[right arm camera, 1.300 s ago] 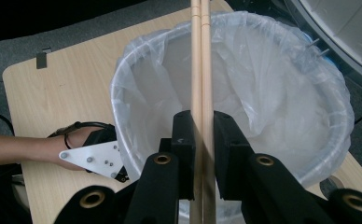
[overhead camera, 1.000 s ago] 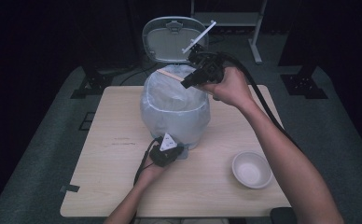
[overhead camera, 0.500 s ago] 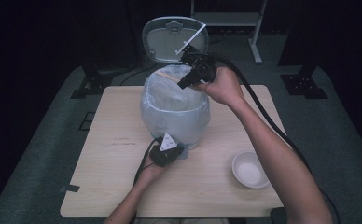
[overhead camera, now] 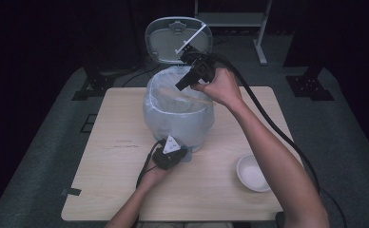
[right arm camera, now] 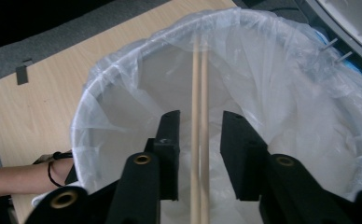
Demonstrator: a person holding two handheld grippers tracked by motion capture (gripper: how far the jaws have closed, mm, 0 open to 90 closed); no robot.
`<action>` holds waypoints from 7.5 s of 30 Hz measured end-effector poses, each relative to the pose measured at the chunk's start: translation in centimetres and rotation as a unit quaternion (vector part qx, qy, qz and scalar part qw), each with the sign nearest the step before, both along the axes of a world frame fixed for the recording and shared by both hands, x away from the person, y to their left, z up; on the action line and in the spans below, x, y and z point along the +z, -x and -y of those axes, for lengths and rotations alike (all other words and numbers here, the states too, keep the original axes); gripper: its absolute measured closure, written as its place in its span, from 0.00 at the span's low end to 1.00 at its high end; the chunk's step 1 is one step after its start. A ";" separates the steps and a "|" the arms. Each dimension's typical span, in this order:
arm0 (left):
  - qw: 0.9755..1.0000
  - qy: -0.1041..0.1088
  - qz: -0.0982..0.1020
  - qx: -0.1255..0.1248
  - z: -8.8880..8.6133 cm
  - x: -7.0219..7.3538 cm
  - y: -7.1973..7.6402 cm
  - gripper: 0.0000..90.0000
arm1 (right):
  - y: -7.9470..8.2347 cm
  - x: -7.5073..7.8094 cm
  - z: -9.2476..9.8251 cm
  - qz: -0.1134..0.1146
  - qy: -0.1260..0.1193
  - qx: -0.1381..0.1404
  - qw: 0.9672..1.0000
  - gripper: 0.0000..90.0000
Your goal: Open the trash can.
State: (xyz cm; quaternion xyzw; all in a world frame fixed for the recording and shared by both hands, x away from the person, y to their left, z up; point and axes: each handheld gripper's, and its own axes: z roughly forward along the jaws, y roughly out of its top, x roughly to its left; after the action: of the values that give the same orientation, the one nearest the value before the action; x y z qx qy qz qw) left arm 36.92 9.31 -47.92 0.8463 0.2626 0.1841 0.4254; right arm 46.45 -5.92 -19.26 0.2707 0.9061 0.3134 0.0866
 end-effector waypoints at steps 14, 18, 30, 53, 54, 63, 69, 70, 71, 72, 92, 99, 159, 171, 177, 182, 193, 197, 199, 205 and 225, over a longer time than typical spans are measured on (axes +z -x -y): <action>1.000 0.001 0.000 0.000 0.0 0.0 0.0 0.96 | 1.6 0.4 4.1 0.006 -0.027 0.007 1.000 0.67; 1.000 0.001 0.000 0.000 0.0 0.0 0.0 0.96 | 2.3 0.4 5.4 0.008 -0.036 0.009 0.999 0.66; 1.000 0.002 0.001 0.002 0.0 0.0 0.0 0.95 | 4.2 0.1 8.5 0.018 -0.049 0.007 0.999 0.63; 1.000 0.002 0.000 0.002 0.0 0.0 0.0 0.95 | 6.7 -2.2 13.9 0.012 -0.070 -0.005 0.997 0.60; 1.000 0.002 0.000 0.002 0.0 0.0 0.0 0.95 | 6.8 -2.4 14.1 0.011 -0.070 -0.006 0.997 0.60; 1.000 0.004 0.000 0.002 0.0 0.0 0.0 0.95 | 7.7 -4.3 16.2 0.001 -0.073 -0.017 0.997 0.58; 1.000 0.002 -0.001 0.002 0.0 0.0 0.0 0.95 | 8.3 -5.3 17.7 -0.001 -0.080 -0.025 0.996 0.58; 1.000 0.002 -0.001 0.002 0.0 0.0 0.0 0.95 | 8.3 -5.5 17.8 -0.002 -0.079 -0.027 0.996 0.58; 1.000 0.003 -0.001 0.002 0.0 0.0 0.0 0.95 | 8.5 -5.7 18.1 -0.002 -0.078 -0.029 0.997 0.58; 1.000 0.003 -0.001 0.002 0.0 0.0 0.0 0.95 | 8.5 -5.9 18.2 -0.003 -0.080 -0.029 0.996 0.58; 1.000 0.004 0.000 0.003 0.0 0.0 0.0 0.95 | 10.2 -9.8 22.0 -0.024 -0.093 -0.058 0.994 0.56; 1.000 0.003 -0.001 0.002 0.0 0.0 0.0 0.95 | 10.6 -11.8 22.9 -0.030 -0.094 -0.067 0.993 0.56; 1.000 0.001 0.004 0.003 0.0 0.0 -0.1 0.94 | 13.2 -22.2 27.5 -0.058 -0.069 -0.121 0.989 0.55; 1.000 0.001 0.004 0.003 0.0 0.0 -0.1 0.94 | 12.4 -23.0 28.3 -0.054 -0.054 -0.139 0.987 0.55; 1.000 0.001 0.004 0.002 -0.1 0.0 -0.1 0.94 | 11.9 -23.7 28.3 -0.065 -0.045 -0.139 0.987 0.57; 1.000 0.003 0.002 0.003 0.0 0.0 0.0 0.94 | 11.4 -24.2 27.9 -0.075 -0.039 -0.133 0.987 0.67; 1.000 0.000 0.006 0.002 -0.1 0.0 -0.1 0.94 | 10.7 -24.5 27.4 -0.099 -0.050 -0.116 0.987 0.88; 1.000 0.001 0.004 0.003 0.0 0.0 -0.1 0.94 | 10.7 -24.2 27.6 -0.111 -0.070 -0.115 0.985 0.90; 1.000 0.001 0.004 0.003 0.0 0.0 0.0 0.94 | 10.7 -24.0 27.6 -0.113 -0.079 -0.115 0.984 0.90; 1.000 0.000 0.004 0.003 -0.1 0.0 -0.1 0.94 | 10.7 -23.3 27.6 -0.117 -0.096 -0.115 0.982 0.91; 1.000 0.000 0.004 0.004 0.0 0.0 0.0 0.94 | 10.2 -15.9 25.2 -0.066 -0.109 -0.075 0.989 0.92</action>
State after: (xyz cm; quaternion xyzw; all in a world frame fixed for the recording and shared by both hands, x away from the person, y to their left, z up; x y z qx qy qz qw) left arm 36.97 9.36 -47.90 0.8442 0.2642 0.1892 0.4262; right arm 36.21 -31.12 -35.19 0.3653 0.8476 0.3843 0.0197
